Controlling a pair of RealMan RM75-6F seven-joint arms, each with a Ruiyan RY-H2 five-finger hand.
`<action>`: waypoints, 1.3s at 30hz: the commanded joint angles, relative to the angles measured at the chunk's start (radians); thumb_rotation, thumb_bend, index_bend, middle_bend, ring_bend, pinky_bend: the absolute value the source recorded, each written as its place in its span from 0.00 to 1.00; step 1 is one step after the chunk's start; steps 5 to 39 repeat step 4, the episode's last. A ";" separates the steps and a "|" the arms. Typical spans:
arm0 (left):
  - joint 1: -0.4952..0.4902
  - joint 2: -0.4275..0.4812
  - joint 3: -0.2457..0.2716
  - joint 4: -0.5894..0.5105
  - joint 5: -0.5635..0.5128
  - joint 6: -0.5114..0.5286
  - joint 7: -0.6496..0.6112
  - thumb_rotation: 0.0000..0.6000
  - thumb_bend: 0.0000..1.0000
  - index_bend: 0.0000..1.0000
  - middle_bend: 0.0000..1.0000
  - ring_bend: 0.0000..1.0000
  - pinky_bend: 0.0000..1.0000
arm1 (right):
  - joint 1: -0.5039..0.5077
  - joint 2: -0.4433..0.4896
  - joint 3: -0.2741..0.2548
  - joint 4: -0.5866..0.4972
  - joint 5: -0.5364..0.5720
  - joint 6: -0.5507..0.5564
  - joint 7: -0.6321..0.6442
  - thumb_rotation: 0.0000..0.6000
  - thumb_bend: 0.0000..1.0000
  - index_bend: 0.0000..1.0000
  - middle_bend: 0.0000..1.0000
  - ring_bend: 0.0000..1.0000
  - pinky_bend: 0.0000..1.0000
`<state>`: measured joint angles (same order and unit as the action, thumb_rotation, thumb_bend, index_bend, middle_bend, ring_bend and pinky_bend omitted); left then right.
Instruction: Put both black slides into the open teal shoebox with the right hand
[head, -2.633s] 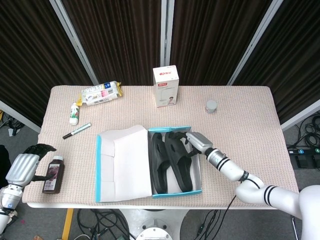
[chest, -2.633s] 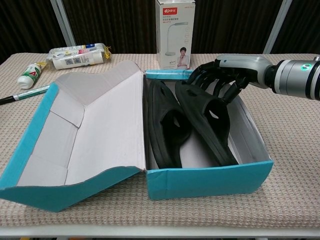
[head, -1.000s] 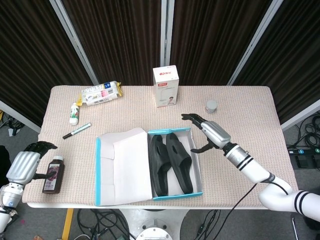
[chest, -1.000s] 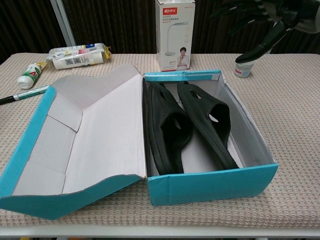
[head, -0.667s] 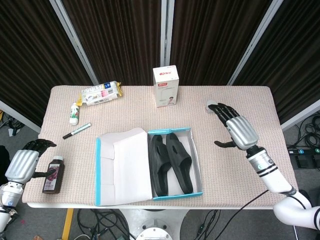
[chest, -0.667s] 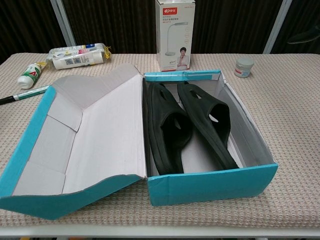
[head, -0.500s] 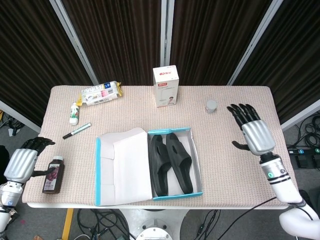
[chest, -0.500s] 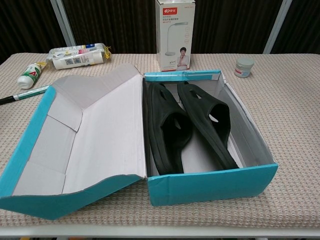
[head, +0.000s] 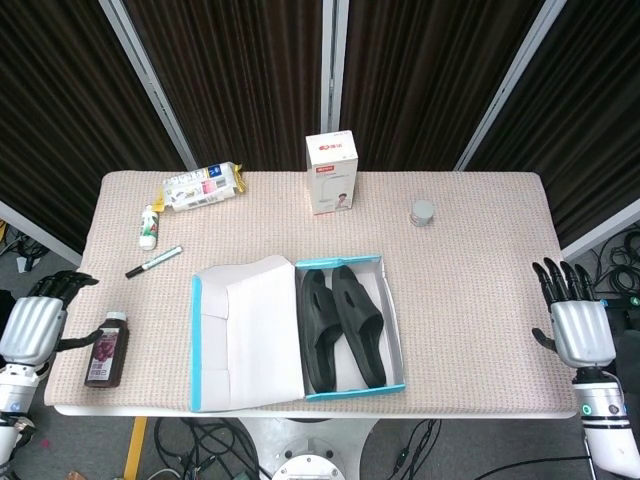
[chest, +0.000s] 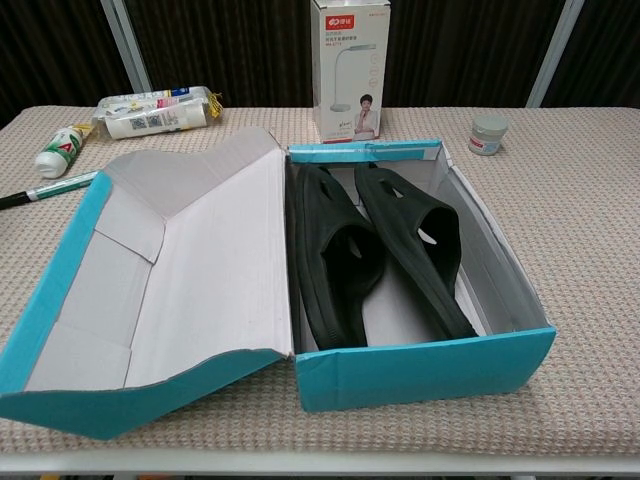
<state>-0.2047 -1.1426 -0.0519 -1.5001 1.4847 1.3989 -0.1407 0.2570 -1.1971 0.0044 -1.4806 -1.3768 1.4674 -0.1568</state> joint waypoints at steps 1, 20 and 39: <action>0.002 -0.002 0.003 0.004 0.002 -0.001 0.000 1.00 0.09 0.26 0.24 0.16 0.22 | -0.011 -0.010 -0.001 0.014 -0.001 -0.008 0.006 1.00 0.00 0.00 0.03 0.00 0.02; 0.003 -0.007 0.004 0.013 -0.001 -0.005 -0.003 1.00 0.09 0.26 0.24 0.16 0.22 | -0.018 -0.016 0.004 0.021 -0.002 -0.015 0.001 1.00 0.00 0.00 0.02 0.00 0.00; 0.003 -0.007 0.004 0.013 -0.001 -0.005 -0.003 1.00 0.09 0.26 0.24 0.16 0.22 | -0.018 -0.016 0.004 0.021 -0.002 -0.015 0.001 1.00 0.00 0.00 0.02 0.00 0.00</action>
